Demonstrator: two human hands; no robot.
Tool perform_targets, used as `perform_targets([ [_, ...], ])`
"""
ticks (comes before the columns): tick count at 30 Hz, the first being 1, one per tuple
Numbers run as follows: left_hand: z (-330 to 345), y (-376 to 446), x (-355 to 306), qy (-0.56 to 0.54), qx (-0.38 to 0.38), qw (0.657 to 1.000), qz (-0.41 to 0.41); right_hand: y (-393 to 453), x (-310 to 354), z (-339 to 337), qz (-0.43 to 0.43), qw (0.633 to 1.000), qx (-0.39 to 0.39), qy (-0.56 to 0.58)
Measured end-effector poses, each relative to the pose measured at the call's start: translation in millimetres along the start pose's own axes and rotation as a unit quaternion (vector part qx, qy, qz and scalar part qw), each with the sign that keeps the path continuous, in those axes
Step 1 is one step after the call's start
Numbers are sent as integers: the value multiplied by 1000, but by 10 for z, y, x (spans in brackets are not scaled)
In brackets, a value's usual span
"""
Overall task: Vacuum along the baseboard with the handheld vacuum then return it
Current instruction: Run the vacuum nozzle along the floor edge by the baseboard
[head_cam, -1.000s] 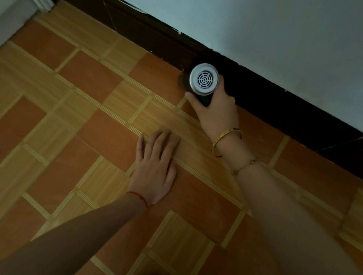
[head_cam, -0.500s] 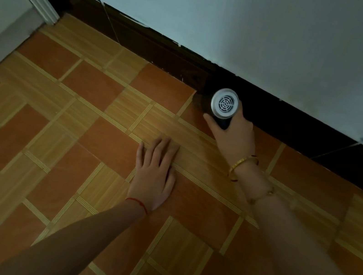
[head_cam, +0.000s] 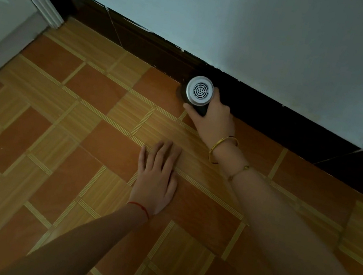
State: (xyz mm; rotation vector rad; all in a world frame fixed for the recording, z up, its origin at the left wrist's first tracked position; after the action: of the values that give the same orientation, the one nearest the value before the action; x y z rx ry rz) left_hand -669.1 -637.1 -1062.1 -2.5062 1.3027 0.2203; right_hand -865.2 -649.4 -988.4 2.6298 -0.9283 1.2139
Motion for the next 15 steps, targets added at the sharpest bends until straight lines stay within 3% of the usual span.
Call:
perform_targets([
  [15,23,-8,-14,-13,-24,1000,9,-724,-564,-475,68,994,-77,-21],
])
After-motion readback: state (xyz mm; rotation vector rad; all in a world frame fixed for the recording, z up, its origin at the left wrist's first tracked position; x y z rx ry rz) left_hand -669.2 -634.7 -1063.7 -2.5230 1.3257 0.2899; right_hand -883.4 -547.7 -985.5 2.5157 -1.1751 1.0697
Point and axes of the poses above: each hand's wrist, its own y-axis towards the middle knuckle, its own z-axis out of the palm, x = y × z, the point moved 3 cm from there along y, towards the middle knuckle, and after that the axes turned 10 degrees about x, right-handed, at the moved point
